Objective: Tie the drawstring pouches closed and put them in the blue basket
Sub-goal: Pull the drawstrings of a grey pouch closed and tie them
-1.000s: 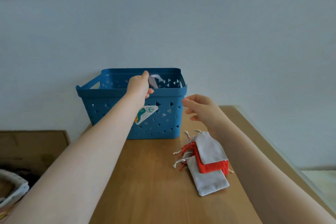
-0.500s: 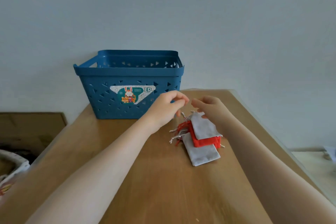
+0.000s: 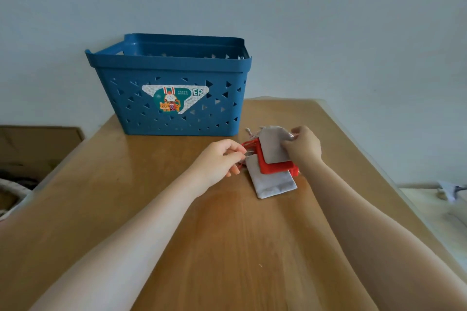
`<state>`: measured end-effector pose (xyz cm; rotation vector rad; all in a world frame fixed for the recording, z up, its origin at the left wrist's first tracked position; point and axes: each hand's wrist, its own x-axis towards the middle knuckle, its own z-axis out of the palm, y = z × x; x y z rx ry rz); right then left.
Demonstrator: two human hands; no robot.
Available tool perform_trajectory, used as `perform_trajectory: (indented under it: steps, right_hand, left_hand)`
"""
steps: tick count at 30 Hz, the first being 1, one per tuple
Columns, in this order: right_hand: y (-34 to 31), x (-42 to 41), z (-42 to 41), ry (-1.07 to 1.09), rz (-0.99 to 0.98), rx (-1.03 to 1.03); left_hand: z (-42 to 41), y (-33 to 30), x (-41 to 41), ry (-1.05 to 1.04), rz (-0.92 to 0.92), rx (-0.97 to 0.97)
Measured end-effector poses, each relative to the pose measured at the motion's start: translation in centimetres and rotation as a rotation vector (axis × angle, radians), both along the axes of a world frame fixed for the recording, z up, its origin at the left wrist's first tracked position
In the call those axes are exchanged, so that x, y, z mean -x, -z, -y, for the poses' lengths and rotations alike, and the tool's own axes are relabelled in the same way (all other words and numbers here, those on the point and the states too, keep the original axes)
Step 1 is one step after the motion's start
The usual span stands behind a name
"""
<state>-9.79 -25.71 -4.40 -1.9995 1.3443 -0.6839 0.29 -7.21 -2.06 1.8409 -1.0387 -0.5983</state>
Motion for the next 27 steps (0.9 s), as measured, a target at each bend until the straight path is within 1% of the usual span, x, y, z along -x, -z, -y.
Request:
perform_trajectory:
  steps: [2,5,8,10,13,14,16,17,19,20,22,23,25,27]
  right_hand:
    - [-0.6,0.2,-0.2,-0.011,0.052,0.030]
    - [-3.1,0.3,-1.7,-0.141,0.239,0.048]
    - [-6.3,0.7,-4.7,-0.341,0.488,-0.036]
    - [-7.8,1.3,-6.7,-0.451,0.604,-0.071]
    - [-8.3,1.7,-8.8,-0.582,0.764,-0.220]
    - [-8.1,1.6,-9.2,-0.615,0.790,-0.262]
    - [-7.6,0.9,-9.5,-0.629,0.740,-0.246]
    - [-7.3,0.5,-9.5,-0.611,0.678,-0.211]
    - [-6.5,-0.2,-9.3,-0.593,0.570,-0.177]
    - [-6.1,-0.6,-9.3,-0.584,0.541,-0.201]
    - [-5.2,-1.0,-9.5,-0.532,0.551,-0.336]
    - [-4.9,-1.1,-9.6,-0.487,0.571,-0.441]
    - [-4.6,-1.3,-9.7,-0.413,0.530,-0.645]
    - [-4.4,-1.4,-9.6,-0.403,0.474,-0.765]
  left_hand:
    - [0.0,0.1,0.3,-0.024,-0.051,0.015]
    - [0.2,-0.3,0.7,-0.037,-0.149,0.069]
    - [0.6,-1.1,1.0,-0.083,-0.211,0.093]
    - [0.8,-1.7,0.8,-0.154,-0.230,0.103]
    - [0.4,-2.9,0.6,-0.179,-0.417,0.234]
    - [0.1,-3.2,0.5,-0.184,-0.480,0.291]
    - [-0.2,-3.4,0.3,-0.236,-0.567,0.424]
    - [-0.3,-3.4,0.1,-0.286,-0.565,0.479]
    - [-0.3,-3.4,-0.3,-0.406,-0.454,0.546]
    - [-0.3,-3.2,-0.4,-0.456,-0.384,0.564]
    - [-0.5,-3.0,-0.5,-0.486,-0.271,0.561]
    - [-0.6,-2.9,-0.5,-0.459,-0.236,0.550]
    - [-0.8,-2.6,-0.5,-0.364,-0.177,0.510]
    - [-1.1,-2.5,-0.7,-0.263,-0.112,0.476]
